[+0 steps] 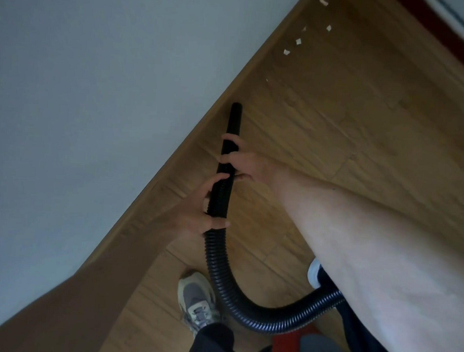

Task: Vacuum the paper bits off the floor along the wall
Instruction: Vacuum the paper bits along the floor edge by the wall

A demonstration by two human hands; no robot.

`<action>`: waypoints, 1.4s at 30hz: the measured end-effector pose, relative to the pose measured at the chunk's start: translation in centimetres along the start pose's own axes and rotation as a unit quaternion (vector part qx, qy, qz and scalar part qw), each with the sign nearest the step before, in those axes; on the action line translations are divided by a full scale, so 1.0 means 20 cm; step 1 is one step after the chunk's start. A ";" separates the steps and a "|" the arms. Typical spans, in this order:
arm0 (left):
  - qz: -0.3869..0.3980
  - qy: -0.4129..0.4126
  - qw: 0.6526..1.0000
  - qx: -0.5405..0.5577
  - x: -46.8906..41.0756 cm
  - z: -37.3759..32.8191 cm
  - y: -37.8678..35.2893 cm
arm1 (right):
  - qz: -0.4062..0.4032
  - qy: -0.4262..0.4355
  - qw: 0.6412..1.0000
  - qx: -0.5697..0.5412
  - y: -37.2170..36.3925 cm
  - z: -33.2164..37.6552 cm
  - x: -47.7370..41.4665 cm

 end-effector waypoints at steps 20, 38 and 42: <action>0.003 0.023 0.999 0.031 -0.29 -0.31 -0.26 | 0.011 0.072 0.997 0.004 0.50 0.04 -0.08; 0.029 0.014 0.999 0.004 -0.46 -0.59 -0.38 | 0.041 0.084 0.996 -0.008 0.84 0.11 -0.14; 0.043 0.014 0.999 0.008 -0.49 -0.65 -0.38 | 0.044 0.087 0.995 -0.013 0.91 0.16 -0.16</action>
Point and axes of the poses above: each hand's wrist, its own x-axis away from the middle knuckle, its own y-axis out of the back of the hand, z = x × y, the point moved 5 cm from there along -x, towards the middle knuckle, and after that the axes turned 3 degrees about y, right-handed, at the moved point
